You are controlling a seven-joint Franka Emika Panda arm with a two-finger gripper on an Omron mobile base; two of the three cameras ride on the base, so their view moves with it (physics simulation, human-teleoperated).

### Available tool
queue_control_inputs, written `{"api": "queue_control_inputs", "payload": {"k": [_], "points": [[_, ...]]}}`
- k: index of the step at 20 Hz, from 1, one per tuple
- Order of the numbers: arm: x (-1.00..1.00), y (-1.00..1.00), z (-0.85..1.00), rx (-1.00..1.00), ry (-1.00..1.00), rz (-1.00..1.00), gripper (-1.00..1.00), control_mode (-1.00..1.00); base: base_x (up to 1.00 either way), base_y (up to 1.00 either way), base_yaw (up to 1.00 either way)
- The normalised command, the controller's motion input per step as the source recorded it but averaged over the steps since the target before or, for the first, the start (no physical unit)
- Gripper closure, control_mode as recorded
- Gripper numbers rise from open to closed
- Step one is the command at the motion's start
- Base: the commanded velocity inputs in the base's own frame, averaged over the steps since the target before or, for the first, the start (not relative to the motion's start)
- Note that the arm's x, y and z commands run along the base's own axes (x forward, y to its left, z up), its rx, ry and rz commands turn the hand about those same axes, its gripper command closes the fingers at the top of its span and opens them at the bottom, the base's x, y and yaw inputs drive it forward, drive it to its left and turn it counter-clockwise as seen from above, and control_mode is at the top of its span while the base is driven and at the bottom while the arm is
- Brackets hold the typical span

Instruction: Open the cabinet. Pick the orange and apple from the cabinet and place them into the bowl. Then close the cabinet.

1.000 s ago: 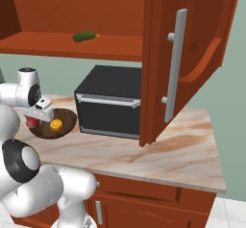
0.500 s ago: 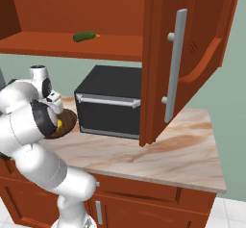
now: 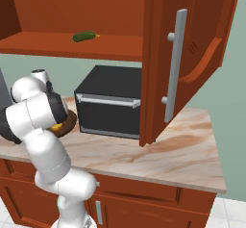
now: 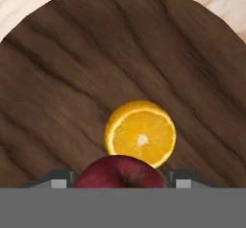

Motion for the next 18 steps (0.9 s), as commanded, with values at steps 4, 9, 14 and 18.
{"api": "queue_control_inputs", "payload": {"k": [4,9,14,18], "points": [[0.0,0.01,0.0,0.0,-0.04,0.0,1.0,-1.0,0.0,0.0,0.0],[0.05,0.08,0.0,0.0,-0.07,0.0,1.0,-1.0,0.0,0.0,0.0],[0.19,0.2,-0.02,0.0,-0.09,0.0,1.0,-1.0,0.0,0.0,0.0],[0.0,0.22,-0.09,0.0,-0.02,0.0,1.0,-1.0,0.0,0.0,0.0]]}}
